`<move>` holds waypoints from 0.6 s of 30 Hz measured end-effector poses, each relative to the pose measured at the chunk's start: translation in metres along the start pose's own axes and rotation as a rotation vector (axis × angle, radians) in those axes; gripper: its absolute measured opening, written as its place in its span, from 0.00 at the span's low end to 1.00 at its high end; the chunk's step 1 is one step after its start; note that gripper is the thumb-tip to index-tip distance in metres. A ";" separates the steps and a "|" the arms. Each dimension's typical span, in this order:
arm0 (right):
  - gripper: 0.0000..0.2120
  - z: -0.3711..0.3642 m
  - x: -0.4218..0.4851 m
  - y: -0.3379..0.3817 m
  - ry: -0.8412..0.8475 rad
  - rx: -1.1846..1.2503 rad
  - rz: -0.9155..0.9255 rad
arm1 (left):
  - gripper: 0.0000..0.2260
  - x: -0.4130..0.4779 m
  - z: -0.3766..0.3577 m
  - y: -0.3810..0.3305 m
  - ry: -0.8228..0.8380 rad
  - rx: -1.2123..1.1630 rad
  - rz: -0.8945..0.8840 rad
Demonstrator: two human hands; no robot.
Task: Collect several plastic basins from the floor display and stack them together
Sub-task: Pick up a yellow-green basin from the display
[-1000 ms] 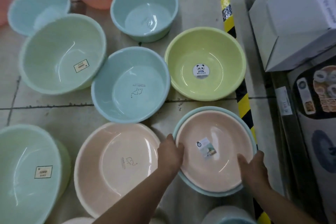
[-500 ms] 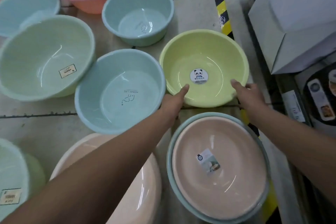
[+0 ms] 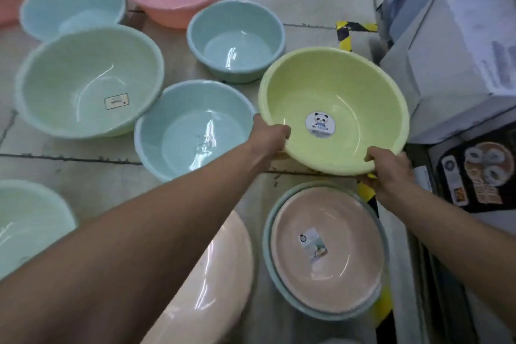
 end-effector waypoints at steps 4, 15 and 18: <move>0.16 0.003 -0.080 0.027 0.079 -0.007 -0.125 | 0.22 -0.112 0.056 -0.025 -0.074 -0.091 -0.027; 0.16 -0.031 -0.384 0.099 0.477 -0.468 -0.253 | 0.25 -0.477 0.263 0.023 -0.446 -0.477 0.172; 0.13 -0.033 -0.462 0.103 0.565 -0.586 -0.248 | 0.24 -0.566 0.294 0.058 -0.551 -0.581 0.263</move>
Point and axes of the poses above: each hand's wrist, its own x-axis towards the middle knuckle, its own z-axis out of the back of the hand, y = z × x, the point moved 10 cm from there along x, towards the middle knuckle, and after that the axes turned 6 degrees about z, right-handed, at the moved point
